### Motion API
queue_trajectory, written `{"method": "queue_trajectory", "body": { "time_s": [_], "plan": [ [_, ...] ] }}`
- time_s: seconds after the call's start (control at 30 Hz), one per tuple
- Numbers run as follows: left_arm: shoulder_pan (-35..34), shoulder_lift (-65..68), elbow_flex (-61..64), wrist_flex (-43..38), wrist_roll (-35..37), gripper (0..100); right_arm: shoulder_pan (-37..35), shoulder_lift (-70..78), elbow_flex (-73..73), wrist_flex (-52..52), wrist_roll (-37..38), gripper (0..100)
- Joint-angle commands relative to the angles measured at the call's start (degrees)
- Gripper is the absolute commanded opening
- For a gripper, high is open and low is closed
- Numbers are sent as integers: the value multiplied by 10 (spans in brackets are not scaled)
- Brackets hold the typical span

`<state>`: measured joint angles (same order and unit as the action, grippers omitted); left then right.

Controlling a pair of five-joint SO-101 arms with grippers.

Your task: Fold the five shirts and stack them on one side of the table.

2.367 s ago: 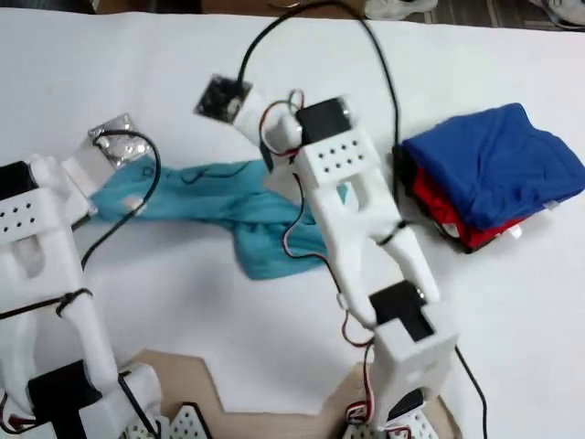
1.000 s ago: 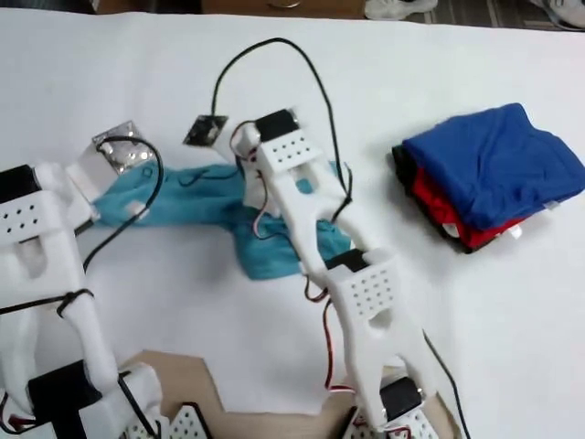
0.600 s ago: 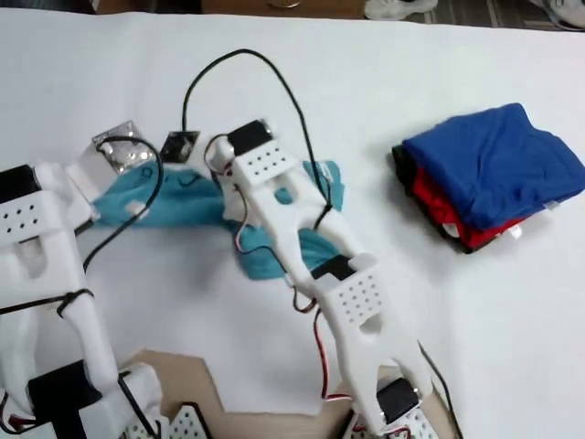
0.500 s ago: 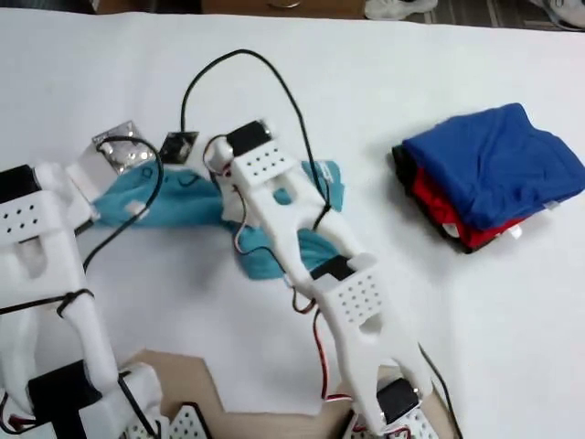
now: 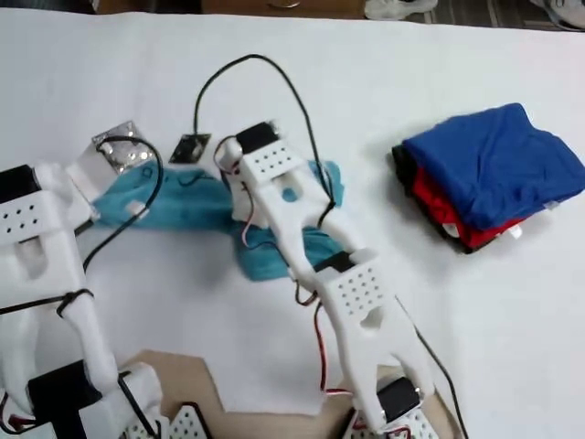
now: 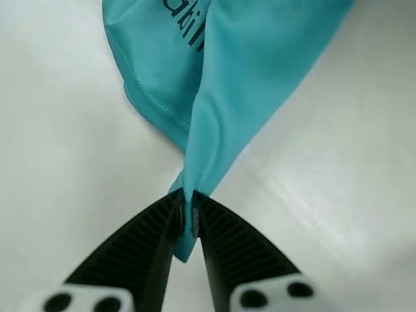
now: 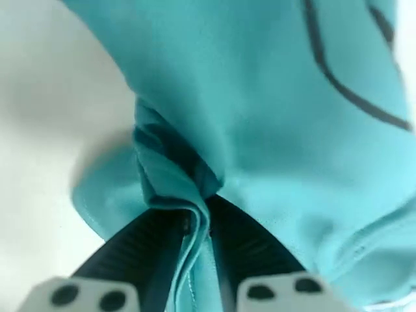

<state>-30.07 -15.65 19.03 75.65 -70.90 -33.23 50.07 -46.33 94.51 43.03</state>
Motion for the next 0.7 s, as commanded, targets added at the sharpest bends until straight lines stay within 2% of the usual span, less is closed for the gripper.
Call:
{"method": "queue_trajectory", "body": {
  "time_s": [0.0,0.33,0.43,0.53,0.67],
  "plan": [
    [-4,-26,-1,-6,-5,22,29,-35,-55,7,3,22],
    [-4,-26,-1,-6,-5,22,95,-142,-103,8,4,22],
    [-4,-26,0,-6,-5,22,102,-167,-99,23,50,22],
    [-4,-26,0,-6,-4,22,122,-164,-91,27,81,22],
    [-4,-26,0,-5,-4,22,148,-120,-66,17,82,22]
  ]
}}
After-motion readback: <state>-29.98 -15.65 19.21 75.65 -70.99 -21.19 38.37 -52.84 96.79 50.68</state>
